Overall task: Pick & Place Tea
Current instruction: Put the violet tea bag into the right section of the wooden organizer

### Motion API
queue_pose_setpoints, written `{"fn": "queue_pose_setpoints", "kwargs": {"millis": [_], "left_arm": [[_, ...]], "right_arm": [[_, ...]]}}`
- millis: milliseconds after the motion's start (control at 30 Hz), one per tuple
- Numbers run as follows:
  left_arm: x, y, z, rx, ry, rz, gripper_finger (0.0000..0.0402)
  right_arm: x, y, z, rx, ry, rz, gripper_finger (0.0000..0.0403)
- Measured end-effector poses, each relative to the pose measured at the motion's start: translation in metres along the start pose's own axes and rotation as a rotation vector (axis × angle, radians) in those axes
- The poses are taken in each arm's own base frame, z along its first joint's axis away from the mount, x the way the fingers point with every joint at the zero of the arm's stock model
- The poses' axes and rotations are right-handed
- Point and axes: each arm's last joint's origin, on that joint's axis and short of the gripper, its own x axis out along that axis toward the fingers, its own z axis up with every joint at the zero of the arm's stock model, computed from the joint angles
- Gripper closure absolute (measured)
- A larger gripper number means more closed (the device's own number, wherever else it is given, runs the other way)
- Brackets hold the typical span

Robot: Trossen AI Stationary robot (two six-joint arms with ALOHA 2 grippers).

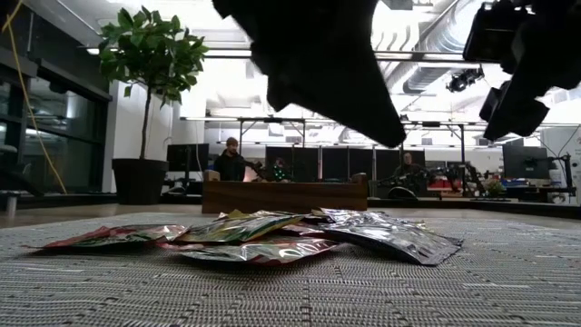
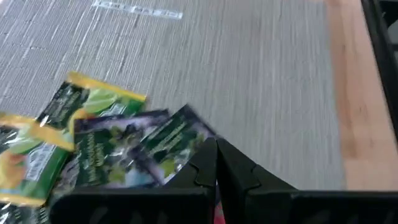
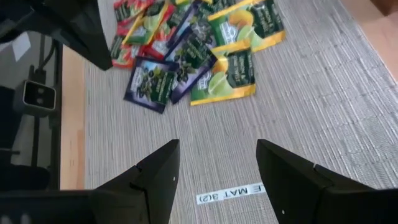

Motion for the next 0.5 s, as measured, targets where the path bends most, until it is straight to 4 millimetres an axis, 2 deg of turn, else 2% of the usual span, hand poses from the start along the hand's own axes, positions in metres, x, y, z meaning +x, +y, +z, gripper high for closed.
{"fn": "queue_pose_setpoints", "kwargs": {"millis": [167, 333, 500], "left_arm": [[0.006, -0.006, -0.018, -0.054, 0.093, 0.049, 0.0401], [0.003, -0.007, -0.023, -0.048, 0.123, 0.069, 0.0401], [0.004, -0.009, -0.018, -0.051, 0.078, 0.049, 0.0401]], "right_arm": [[0.000, 0.004, -0.002, -0.016, -0.014, 0.007, 0.0194], [-0.001, 0.004, -0.002, -0.022, -0.021, 0.000, 0.0194], [-0.001, 0.005, -0.002, -0.021, -0.033, -0.003, 0.0194]]}}
